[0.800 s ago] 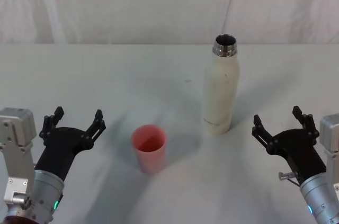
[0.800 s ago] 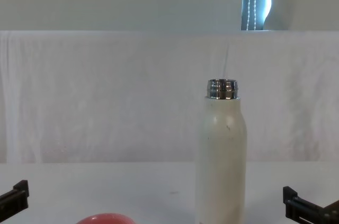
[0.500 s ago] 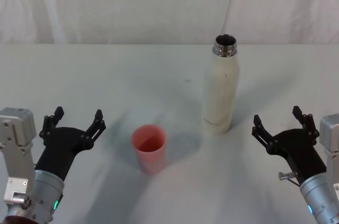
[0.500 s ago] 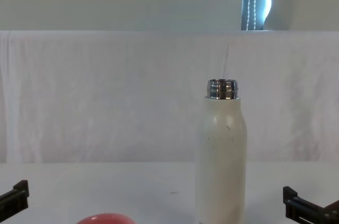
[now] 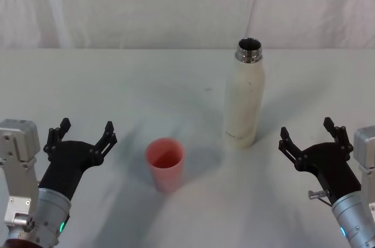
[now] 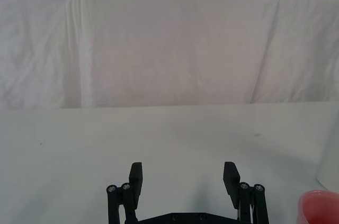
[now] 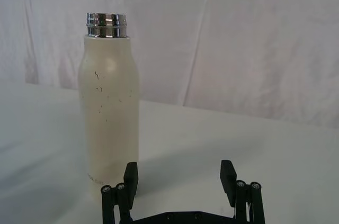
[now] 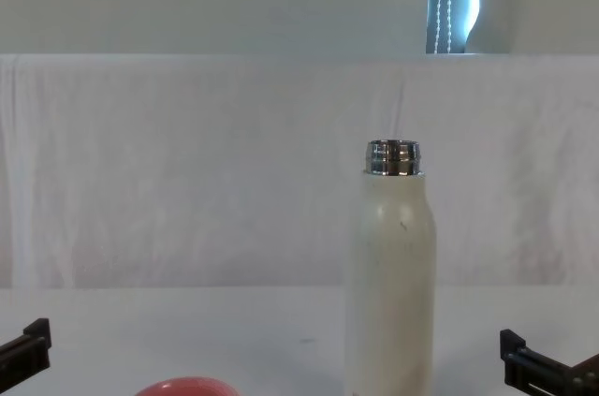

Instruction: Grasp the thermos with one hand and pour water into the cup lid.

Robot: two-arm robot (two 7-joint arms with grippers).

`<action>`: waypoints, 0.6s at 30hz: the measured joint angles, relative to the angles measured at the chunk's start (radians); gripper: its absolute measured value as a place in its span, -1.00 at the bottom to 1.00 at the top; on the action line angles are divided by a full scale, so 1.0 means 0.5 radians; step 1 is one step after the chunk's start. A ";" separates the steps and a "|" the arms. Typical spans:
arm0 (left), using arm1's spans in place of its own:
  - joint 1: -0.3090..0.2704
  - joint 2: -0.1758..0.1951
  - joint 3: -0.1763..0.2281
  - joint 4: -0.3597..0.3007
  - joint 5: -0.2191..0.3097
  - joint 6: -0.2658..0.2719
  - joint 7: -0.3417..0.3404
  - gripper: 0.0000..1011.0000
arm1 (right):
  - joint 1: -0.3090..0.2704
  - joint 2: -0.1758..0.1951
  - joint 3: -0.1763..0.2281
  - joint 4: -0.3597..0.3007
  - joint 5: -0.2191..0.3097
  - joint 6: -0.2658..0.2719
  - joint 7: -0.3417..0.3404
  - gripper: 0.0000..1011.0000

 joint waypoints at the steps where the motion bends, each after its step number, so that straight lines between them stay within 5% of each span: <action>1: 0.000 0.000 0.000 0.000 0.000 0.000 0.000 0.98 | 0.000 0.000 0.000 0.000 0.000 0.000 0.000 0.98; 18: 0.000 0.000 0.000 0.000 0.000 0.000 0.000 0.98 | 0.000 0.000 0.000 0.000 0.000 0.000 0.000 0.98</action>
